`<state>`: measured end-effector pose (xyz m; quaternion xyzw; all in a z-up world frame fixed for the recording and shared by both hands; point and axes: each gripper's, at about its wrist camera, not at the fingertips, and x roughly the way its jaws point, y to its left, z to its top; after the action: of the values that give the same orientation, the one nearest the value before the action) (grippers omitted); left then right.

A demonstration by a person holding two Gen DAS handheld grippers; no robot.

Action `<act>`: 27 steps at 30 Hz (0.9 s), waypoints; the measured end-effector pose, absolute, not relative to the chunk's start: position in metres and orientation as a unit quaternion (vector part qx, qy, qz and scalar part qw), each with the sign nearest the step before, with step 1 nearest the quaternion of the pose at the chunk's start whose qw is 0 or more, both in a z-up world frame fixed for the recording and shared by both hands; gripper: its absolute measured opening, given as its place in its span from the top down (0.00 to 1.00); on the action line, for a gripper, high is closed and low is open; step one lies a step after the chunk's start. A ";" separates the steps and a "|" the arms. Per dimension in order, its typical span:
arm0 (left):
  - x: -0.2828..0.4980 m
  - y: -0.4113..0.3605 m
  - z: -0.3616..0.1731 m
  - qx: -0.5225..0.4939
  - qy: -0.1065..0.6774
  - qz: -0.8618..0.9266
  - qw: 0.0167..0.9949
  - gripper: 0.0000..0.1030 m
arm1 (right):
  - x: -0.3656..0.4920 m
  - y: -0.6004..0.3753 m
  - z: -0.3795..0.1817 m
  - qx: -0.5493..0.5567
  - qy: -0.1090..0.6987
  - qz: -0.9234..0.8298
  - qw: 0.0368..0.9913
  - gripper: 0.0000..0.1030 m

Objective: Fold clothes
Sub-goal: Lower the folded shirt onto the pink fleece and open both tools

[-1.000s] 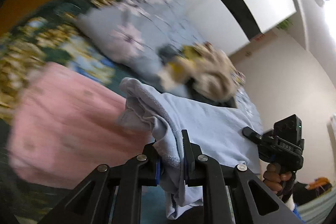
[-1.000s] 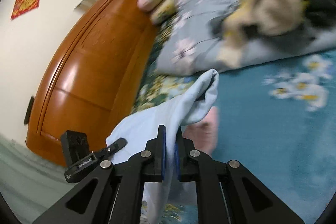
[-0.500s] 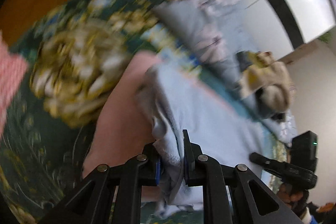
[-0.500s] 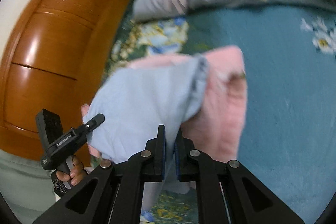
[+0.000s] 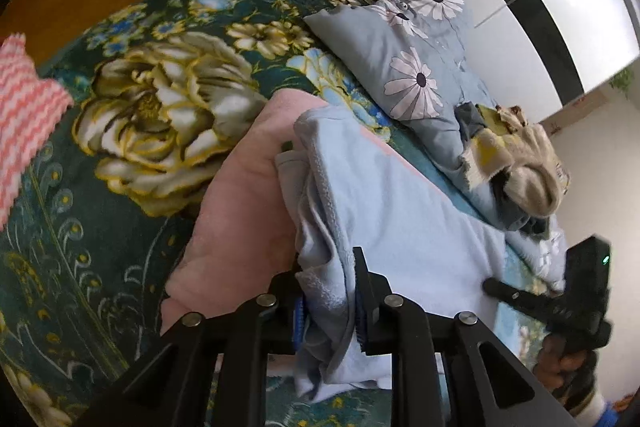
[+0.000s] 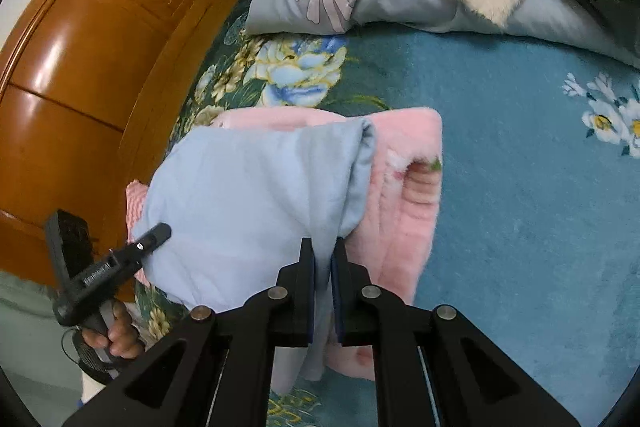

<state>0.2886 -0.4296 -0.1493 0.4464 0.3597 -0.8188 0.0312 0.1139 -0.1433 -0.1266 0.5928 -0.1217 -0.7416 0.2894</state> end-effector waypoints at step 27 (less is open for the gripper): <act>0.330 -0.353 -0.135 0.428 0.258 -0.858 0.116 0.50 | 0.176 -0.153 -0.111 0.554 -0.125 -0.773 0.283 0.92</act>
<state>0.3302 -0.3528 -0.1351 0.4282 0.2584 -0.8581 0.1160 0.1756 -0.1527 -0.1114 0.5541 -0.1247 -0.7727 0.2835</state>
